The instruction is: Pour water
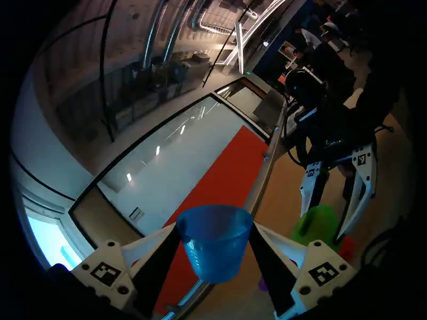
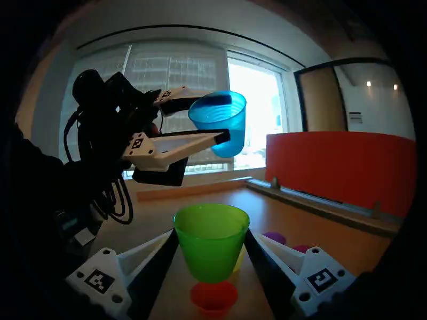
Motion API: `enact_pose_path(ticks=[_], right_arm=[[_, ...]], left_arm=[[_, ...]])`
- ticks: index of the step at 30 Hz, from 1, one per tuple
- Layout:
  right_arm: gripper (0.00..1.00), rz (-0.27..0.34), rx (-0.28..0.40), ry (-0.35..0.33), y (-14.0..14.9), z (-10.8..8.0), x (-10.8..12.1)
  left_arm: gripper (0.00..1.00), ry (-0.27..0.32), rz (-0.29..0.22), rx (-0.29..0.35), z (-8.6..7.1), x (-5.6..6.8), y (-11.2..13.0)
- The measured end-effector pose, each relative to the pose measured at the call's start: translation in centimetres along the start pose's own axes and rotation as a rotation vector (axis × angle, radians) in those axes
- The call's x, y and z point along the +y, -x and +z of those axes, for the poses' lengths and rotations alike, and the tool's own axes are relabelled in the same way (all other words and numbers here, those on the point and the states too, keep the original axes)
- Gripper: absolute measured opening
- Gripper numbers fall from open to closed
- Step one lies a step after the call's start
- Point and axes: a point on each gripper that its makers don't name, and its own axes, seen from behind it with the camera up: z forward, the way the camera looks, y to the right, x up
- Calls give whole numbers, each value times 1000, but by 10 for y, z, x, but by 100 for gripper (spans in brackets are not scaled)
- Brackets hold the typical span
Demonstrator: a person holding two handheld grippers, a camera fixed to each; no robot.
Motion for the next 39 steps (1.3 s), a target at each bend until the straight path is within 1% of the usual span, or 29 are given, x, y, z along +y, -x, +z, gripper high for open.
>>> enact_pose_path(ticks=[3, 9, 14, 23, 33, 39], right_arm=[[89, -1, 1, 0, 0, 0, 0], [89, 0, 4, 1, -2, 0, 1], [89, -3, 6, 2, -4, 0, 2], [89, -6, 5, 8, -6, 0, 4], [89, -6, 6, 11, -6, -2, 7], [89, -7, 8, 9, -7, -2, 6]], left_arm=[[86, 4, 12, 2, 1, 1, -1], [86, 6, 56, 2, 2, 1, -3], [86, 8, 83, 5, 4, 1, -5], [86, 5, 148, 16, 7, 1, -11], [86, -2, 205, 15, 8, 0, -12], [86, 0, 226, 15, 10, 1, -13]])
